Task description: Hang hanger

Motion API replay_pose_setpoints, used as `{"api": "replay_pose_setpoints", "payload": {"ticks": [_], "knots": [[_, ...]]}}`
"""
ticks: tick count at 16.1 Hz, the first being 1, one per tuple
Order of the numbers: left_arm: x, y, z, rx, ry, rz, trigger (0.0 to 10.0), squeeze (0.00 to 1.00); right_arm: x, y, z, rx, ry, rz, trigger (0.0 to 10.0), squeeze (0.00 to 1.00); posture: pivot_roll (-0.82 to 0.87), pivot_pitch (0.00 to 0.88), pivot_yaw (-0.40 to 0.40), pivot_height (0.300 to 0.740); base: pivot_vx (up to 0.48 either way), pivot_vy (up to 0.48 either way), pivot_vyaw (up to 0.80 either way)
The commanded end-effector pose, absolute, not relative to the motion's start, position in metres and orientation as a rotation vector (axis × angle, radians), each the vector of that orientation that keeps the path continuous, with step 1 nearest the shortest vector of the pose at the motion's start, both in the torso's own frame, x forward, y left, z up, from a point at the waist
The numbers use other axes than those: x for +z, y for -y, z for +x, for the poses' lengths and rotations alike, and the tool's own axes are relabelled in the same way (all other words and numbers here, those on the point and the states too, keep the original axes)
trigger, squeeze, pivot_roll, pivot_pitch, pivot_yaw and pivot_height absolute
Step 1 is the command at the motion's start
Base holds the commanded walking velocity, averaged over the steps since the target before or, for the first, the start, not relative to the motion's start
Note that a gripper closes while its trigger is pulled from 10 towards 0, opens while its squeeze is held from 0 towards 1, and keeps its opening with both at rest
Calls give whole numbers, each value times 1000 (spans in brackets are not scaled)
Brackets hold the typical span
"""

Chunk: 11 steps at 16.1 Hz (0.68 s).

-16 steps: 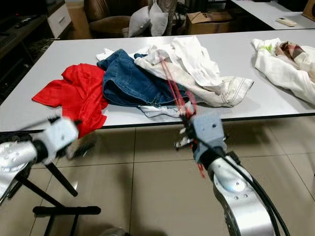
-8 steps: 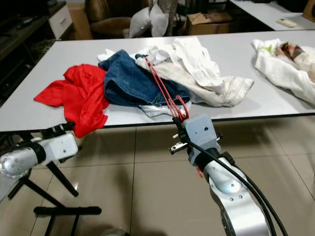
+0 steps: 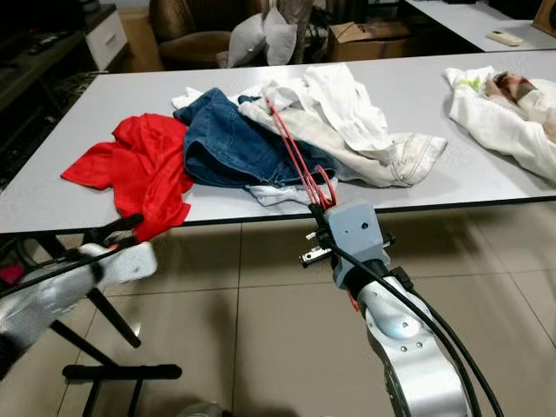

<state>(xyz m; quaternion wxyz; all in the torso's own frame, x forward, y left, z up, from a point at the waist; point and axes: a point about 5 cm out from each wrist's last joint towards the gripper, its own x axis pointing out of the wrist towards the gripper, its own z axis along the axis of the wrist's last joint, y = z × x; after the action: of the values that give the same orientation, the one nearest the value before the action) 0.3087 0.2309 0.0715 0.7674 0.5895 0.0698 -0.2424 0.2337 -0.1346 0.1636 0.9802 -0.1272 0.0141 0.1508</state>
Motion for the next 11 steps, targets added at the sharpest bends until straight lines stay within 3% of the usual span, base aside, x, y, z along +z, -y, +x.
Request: {"api": "replay_pose_setpoints", "payload": {"ticks": [1,5,11], "knots": [[71,-233,312,-504,-142,1312,10000,0,167,134,236,293,-2,-268,10000,0,29,0,107,723,0,0,0],[73,-225,326,-452,-83,1352,10000,0,167,134,237,280,6,-276,10000,0,13,0,116,723,0,0,0],[73,-254,313,-455,-78,1414,10000,0,165,134,239,280,9,-273,10000,0,25,0,109,723,0,0,0]]}}
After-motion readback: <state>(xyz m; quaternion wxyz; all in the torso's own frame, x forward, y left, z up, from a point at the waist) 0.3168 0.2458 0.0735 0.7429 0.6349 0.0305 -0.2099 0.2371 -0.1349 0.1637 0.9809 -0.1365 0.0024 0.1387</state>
